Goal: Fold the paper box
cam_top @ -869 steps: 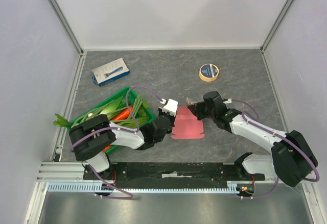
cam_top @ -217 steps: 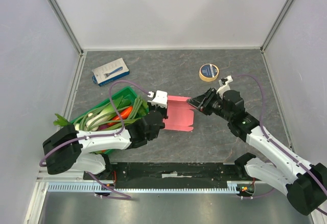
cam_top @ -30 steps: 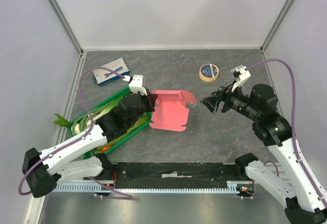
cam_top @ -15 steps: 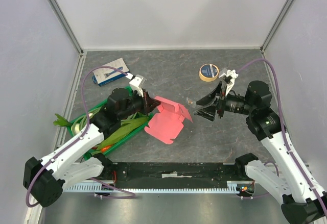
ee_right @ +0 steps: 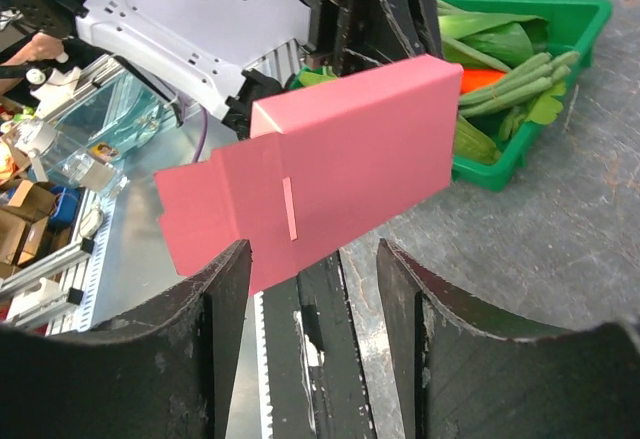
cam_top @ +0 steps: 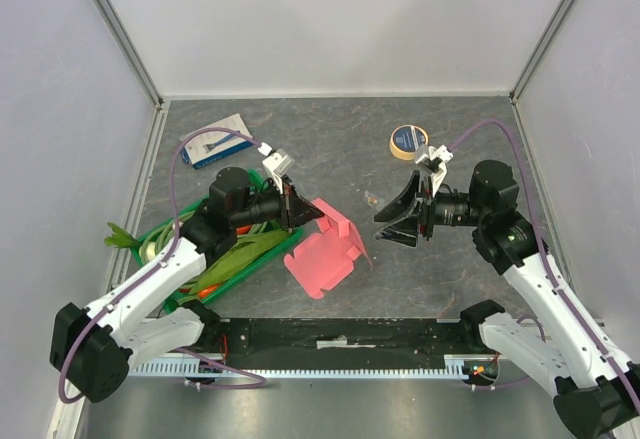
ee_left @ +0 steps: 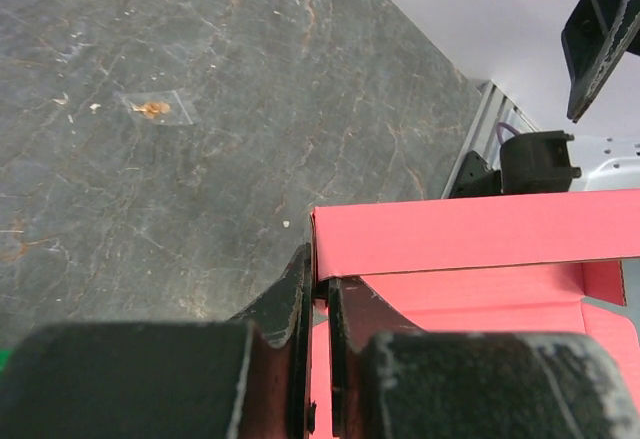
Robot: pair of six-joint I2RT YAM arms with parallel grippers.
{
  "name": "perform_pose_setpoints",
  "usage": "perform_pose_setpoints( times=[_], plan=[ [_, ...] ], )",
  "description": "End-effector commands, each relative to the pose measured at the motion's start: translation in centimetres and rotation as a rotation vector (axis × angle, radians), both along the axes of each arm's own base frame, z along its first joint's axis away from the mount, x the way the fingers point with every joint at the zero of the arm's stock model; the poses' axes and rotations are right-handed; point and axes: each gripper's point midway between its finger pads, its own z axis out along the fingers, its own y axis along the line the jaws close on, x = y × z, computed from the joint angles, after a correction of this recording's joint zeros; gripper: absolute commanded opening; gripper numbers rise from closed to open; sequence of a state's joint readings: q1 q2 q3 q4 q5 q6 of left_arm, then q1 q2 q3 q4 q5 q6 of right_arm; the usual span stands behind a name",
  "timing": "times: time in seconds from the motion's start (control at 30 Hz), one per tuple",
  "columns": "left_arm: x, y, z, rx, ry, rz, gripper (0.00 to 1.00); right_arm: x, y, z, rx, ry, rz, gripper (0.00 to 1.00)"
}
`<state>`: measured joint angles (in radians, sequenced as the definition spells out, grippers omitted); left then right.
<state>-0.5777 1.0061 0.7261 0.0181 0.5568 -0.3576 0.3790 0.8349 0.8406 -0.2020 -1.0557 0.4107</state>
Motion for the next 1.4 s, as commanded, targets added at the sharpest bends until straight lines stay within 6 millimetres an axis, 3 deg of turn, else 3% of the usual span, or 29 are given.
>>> perform_pose_setpoints(
  times=[0.0, 0.33, 0.57, 0.87, 1.17, 1.37],
  plan=[
    [-0.5, -0.8, 1.6, -0.037, -0.052, -0.082, 0.02, -1.0, 0.7, 1.3, 0.049, -0.055, 0.073, 0.63],
    [-0.3, -1.1, 1.4, -0.037, -0.031, -0.087, 0.02, -2.2, 2.2, 0.5, 0.039, -0.048, 0.131, 0.68],
    [-0.1, -1.1, 1.4, -0.036, -0.016, -0.084, 0.02, -1.9, 3.6, -0.1, 0.021, -0.052, 0.107, 0.69],
    [0.6, -0.8, 1.4, -0.018, 0.003, -0.033, 0.02, -0.1, 4.9, -0.2, -0.012, -0.089, -0.048, 0.71],
    [1.5, -0.1, 0.9, 0.022, 0.012, 0.037, 0.02, 1.5, 5.8, -0.1, -0.017, -0.108, -0.216, 0.65],
    [2.2, 0.7, 0.7, 0.053, 0.006, 0.108, 0.02, 2.7, 5.7, -1.8, -0.122, -0.125, -0.333, 0.63]
  ],
)
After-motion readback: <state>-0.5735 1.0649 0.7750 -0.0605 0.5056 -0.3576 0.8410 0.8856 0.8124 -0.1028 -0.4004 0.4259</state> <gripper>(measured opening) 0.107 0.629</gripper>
